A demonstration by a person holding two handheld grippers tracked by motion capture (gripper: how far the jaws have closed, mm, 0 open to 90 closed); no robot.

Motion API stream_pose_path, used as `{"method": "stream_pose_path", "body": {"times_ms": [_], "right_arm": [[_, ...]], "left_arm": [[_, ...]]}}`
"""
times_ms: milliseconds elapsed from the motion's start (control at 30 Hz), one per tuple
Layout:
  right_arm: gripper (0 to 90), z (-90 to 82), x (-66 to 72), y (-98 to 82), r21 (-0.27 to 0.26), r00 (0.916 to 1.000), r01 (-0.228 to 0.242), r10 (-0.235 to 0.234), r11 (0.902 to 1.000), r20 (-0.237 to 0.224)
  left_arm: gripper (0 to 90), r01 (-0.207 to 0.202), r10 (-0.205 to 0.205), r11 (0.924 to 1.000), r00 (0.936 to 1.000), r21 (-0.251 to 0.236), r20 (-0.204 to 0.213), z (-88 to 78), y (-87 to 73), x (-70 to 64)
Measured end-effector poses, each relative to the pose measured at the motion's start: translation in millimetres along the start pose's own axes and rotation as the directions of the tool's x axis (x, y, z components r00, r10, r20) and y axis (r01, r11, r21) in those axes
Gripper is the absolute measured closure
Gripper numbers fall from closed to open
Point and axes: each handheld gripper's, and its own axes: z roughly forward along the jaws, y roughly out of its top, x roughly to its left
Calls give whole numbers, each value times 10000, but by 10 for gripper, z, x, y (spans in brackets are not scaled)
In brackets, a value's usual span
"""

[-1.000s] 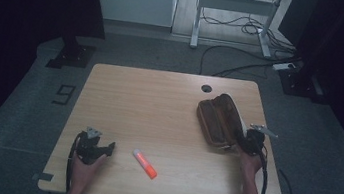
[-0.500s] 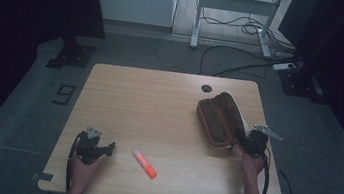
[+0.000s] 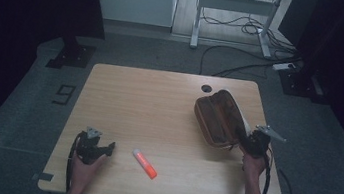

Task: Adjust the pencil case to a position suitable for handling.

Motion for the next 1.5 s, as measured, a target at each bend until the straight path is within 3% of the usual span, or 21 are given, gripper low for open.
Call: {"method": "stream_pose_path", "body": {"times_ms": [567,1000,1500], "right_arm": [[829,-75,177,67,-182,9973,517,-526,9985,-511],[829,-105,353,95,-220,9904,929,-947,9954,-1003],[828,-94,451,91,-114,9817,1171,-1174,9931,-1498]], "left_arm": [[222,-1,1,10000,10000,2,0,0,0,0],[222,0,0,10000,10000,2,-1,0,0,0],[222,-1,1,10000,10000,2,-1,0,0,0]]}}
